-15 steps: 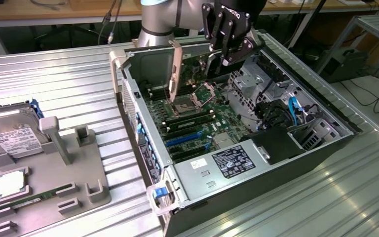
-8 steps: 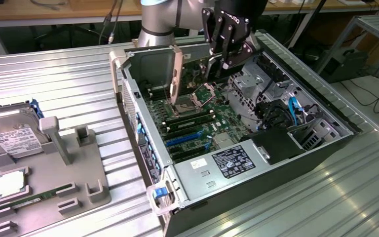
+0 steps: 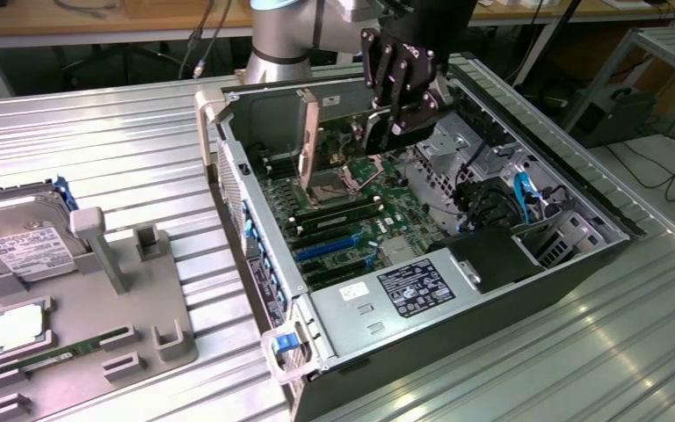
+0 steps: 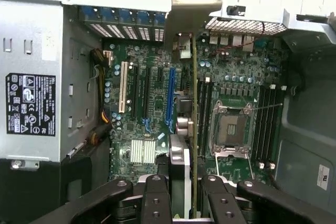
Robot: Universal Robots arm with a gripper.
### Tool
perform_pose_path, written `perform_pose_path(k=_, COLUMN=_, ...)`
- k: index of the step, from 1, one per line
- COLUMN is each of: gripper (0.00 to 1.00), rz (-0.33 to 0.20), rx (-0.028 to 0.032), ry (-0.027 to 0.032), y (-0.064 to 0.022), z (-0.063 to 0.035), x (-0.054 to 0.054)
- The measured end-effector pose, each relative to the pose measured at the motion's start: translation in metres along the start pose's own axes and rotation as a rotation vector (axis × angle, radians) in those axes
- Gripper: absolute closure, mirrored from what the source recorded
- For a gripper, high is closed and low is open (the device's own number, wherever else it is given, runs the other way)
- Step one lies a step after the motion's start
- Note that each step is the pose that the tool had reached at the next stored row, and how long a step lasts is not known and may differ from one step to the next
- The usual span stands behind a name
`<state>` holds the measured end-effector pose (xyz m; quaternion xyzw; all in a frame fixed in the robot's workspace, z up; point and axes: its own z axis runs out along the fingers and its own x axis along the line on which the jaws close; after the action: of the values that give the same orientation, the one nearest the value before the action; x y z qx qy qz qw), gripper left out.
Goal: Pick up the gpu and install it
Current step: 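Insert the gpu into the slot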
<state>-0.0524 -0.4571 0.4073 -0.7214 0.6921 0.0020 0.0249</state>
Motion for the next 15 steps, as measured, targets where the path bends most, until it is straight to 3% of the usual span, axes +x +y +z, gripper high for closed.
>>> perform_pose_path(k=7, gripper=0.72, rz=0.072, rx=0.0026, ry=0.0024, y=0.0004, z=0.013, x=0.001)
perform_pose_path(k=15, gripper=0.72, rz=0.076, rx=0.0027, ry=0.0027, y=0.0022, z=0.028, x=0.001)
